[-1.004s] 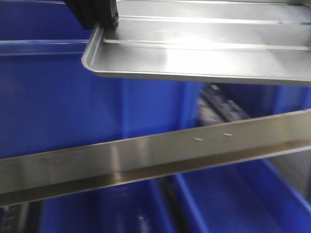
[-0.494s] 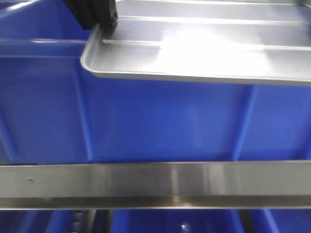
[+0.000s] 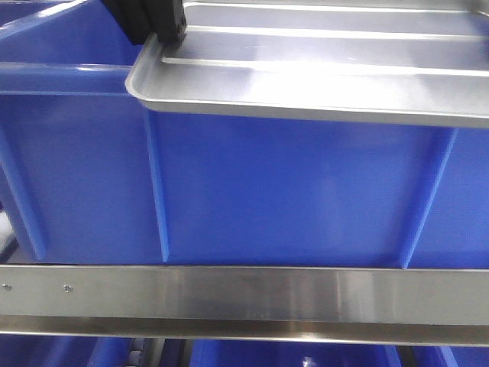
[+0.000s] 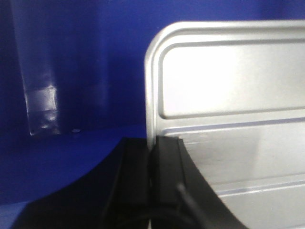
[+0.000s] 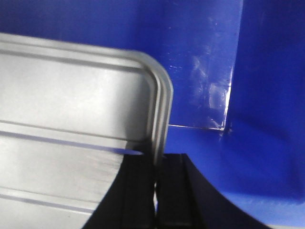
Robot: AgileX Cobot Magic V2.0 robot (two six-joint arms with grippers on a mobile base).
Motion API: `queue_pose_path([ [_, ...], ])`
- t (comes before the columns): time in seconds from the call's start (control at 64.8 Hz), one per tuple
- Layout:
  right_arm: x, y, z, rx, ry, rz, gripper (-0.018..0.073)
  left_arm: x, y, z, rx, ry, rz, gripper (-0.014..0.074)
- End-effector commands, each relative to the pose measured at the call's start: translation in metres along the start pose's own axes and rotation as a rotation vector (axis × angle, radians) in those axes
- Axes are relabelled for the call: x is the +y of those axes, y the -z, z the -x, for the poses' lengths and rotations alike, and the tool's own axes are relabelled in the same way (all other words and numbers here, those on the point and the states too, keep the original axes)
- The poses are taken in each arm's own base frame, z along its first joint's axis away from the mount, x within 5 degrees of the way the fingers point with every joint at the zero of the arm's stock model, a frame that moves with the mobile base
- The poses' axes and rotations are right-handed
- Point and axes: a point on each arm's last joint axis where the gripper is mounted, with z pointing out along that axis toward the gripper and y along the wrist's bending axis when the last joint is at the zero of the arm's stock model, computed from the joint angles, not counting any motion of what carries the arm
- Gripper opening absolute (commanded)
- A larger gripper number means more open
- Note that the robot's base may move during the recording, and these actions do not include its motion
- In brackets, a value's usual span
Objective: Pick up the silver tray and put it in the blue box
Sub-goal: 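Carry the tray with both grippers over the large blue bin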
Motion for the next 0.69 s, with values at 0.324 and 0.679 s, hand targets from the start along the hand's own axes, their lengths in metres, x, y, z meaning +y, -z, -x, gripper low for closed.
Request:
queue_pose_path([
  [0.324,-0.0036,0.0156,0.0063,-0.086,0.036,-0.022,0.0057,0.0082,0.0221,0.007,-0.084,-0.015,0.009,-0.0104],
  [0.679,-0.0036,0.0156,0.0063,-0.086,0.036,-0.022,0.0057,0.0082,0.0221,0.007,-0.084,-0.015,0.009,-0.0104],
])
